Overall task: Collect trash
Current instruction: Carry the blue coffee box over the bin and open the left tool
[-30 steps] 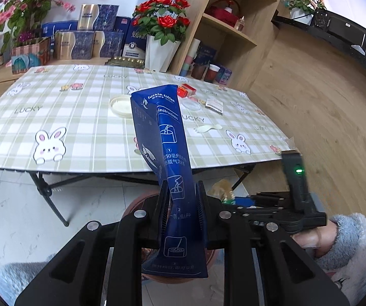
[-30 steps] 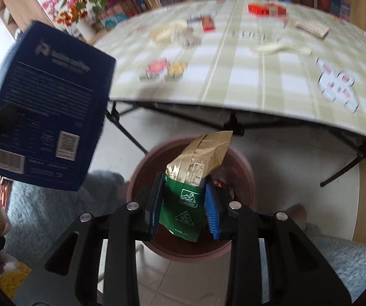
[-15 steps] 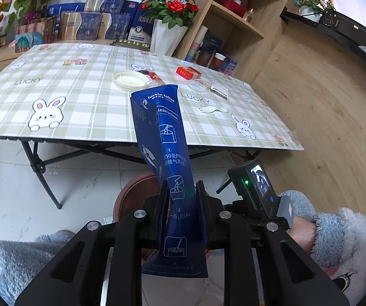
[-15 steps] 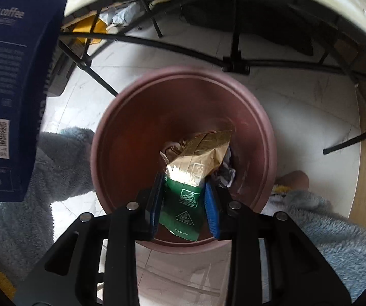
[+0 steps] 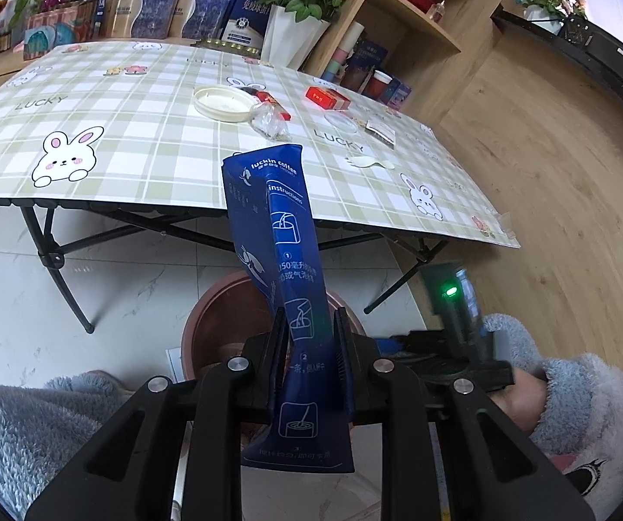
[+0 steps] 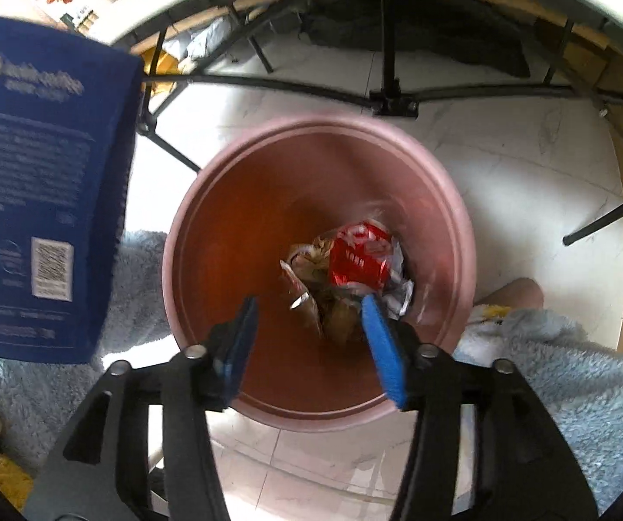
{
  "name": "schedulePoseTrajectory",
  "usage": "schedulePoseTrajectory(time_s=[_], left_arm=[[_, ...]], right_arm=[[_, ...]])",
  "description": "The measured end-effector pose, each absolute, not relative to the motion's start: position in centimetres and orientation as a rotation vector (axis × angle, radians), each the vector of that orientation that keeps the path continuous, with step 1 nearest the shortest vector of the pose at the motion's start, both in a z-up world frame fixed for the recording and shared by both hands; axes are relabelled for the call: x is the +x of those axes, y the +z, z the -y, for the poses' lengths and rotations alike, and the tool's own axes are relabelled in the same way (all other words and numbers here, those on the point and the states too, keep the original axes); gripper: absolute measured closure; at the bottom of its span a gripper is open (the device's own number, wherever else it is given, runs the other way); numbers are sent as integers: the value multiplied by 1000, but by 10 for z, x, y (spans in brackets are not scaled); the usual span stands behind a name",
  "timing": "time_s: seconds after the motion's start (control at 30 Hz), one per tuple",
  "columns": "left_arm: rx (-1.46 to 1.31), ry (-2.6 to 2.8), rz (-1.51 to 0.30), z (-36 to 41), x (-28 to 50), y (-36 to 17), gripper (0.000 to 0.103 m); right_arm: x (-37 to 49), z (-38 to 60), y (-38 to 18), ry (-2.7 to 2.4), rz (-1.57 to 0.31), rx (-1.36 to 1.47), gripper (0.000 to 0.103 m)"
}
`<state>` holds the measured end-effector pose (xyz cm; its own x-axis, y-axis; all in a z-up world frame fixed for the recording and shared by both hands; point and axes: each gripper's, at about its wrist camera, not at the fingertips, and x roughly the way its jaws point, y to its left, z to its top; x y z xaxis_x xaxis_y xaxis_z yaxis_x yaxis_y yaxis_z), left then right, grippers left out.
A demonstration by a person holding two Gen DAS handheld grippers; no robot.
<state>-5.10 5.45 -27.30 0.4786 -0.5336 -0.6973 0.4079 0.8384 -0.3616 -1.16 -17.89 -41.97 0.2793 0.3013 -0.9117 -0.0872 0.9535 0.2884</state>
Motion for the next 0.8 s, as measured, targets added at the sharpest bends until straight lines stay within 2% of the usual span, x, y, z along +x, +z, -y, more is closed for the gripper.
schedulePoseTrajectory(time_s=[0.07,0.13,0.27,0.5,0.8], left_arm=[[-147,-577,-908,-54,-51,-274,82],[-140,-576,-913,-52,-51,-275,82],[-120,-577,-933,-47,-51,-279,82],[-87,-571,-992,-39,-49,-292,82],[-34,-509,-1101,-28,-36,-312,82]], right_arm=[[-14,185,-404,241,-1202,202,24],[-16,191,-390,226,-1148,200,15],[-25,200,-356,208,-1014,172,7],[-38,216,-316,123,-836,171,6],[-41,232,-313,52,-778,199,6]])
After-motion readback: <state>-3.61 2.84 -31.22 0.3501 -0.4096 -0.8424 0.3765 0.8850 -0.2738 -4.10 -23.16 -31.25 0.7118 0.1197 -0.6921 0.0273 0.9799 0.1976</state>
